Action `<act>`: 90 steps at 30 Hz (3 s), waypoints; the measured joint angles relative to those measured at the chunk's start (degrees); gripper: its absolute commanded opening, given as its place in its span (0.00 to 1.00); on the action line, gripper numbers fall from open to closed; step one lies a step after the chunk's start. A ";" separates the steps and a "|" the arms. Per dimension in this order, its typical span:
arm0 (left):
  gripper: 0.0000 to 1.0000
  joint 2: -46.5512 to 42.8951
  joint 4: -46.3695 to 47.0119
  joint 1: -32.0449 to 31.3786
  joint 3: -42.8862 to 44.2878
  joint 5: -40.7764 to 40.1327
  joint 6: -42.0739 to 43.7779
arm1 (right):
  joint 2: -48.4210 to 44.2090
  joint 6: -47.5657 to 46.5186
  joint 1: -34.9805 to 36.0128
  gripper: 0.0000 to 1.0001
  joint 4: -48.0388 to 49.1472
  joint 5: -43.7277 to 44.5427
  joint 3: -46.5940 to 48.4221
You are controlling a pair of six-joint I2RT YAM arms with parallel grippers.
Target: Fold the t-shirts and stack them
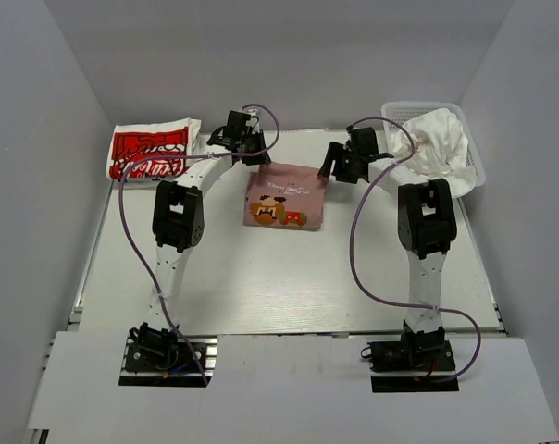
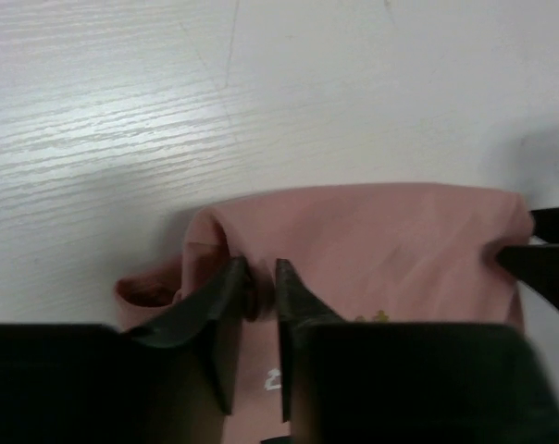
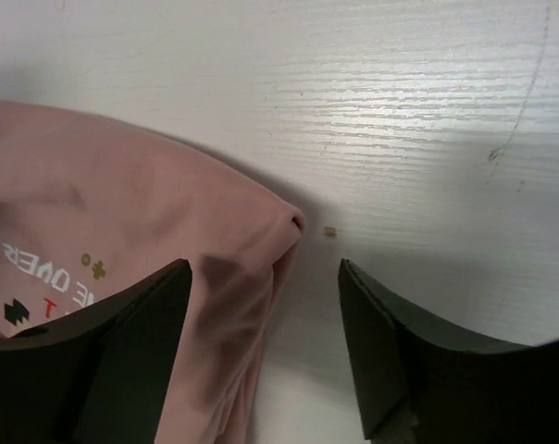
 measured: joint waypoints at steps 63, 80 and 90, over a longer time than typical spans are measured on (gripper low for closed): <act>1.00 -0.63 1.46 5.66 -5.14 -7.87 -6.19 | 12.11 -1.97 -0.20 0.91 9.22 -13.84 11.23; 1.00 -17.03 1.97 4.44 -32.35 -0.24 -1.70 | -20.81 -2.91 2.21 0.91 9.51 -16.41 -20.02; 0.24 -10.80 4.66 3.54 -26.43 7.54 -1.01 | -30.05 -2.38 3.19 0.91 11.30 -18.53 -31.54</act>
